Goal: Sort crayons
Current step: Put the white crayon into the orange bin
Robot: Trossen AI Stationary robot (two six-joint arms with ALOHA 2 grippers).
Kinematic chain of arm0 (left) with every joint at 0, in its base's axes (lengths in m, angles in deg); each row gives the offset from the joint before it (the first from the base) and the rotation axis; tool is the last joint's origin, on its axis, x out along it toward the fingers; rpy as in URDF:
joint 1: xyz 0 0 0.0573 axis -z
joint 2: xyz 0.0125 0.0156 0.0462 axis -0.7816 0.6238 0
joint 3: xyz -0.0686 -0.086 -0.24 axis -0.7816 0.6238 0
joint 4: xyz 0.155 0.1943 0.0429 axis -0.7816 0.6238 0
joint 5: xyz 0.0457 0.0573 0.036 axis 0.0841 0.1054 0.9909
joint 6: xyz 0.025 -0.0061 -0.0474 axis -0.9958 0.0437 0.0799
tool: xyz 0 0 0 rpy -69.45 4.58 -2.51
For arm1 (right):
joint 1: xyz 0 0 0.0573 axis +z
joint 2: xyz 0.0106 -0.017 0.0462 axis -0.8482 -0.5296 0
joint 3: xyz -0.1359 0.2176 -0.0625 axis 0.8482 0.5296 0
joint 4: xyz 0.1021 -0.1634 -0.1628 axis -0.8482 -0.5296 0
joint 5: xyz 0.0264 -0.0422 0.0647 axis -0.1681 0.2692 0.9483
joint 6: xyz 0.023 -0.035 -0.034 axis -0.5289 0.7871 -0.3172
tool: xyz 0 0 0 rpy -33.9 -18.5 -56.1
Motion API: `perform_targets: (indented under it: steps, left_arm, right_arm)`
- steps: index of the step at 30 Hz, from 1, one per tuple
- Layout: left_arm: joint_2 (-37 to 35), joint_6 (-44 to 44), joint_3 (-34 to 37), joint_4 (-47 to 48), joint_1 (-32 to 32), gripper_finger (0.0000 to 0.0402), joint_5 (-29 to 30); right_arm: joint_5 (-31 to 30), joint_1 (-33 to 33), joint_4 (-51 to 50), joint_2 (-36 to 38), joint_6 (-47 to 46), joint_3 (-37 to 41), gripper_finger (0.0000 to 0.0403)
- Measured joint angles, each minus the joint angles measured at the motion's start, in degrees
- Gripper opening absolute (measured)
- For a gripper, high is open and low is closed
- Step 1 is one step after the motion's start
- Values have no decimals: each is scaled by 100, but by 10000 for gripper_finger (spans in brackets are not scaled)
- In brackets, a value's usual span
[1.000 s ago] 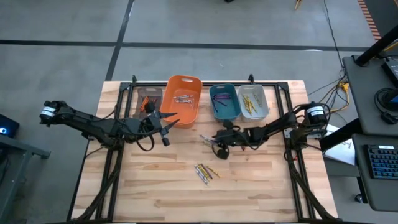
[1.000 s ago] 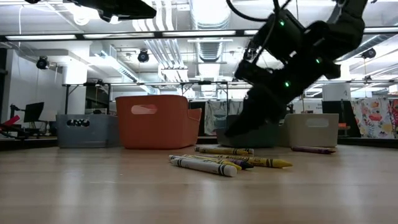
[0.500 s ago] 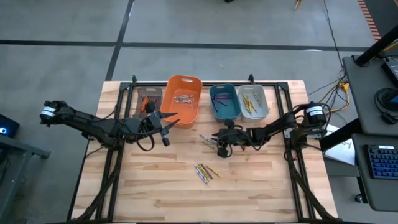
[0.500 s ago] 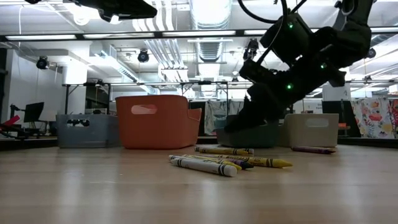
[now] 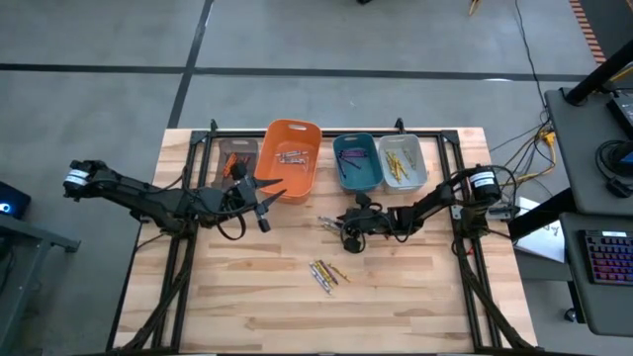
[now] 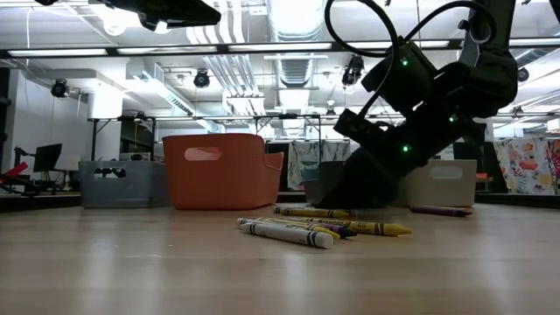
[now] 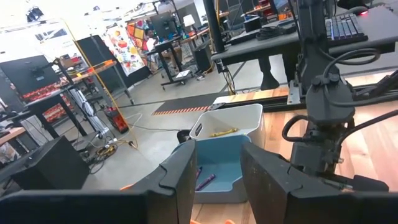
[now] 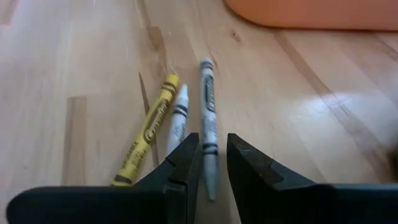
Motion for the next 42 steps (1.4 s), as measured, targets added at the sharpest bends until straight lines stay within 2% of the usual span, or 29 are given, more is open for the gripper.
perform_targets:
  steps: [11,19,23,30,36,42]
  left_arm:
    - [0,0,0,0,0,107,0]
    - [0,0,0,-2,0,107,0]
    - [0,0,0,-2,0,107,0]
    - [-170,-57,0,-20,-1,107,7]
    - [-545,-173,0,50,0,107,10]
    - [-865,-308,0,281,0,107,9]
  right_arm:
    - [-64,-61,31,-68,60,2,69]
    - [-88,-97,18,-68,103,9,16]
    - [-121,-105,13,-61,105,9,15]
    - [-62,-105,-246,456,105,-61,13]
    - [-55,-90,-1817,1330,268,-650,11]
    - [-90,-346,-3707,1702,489,-1930,11]
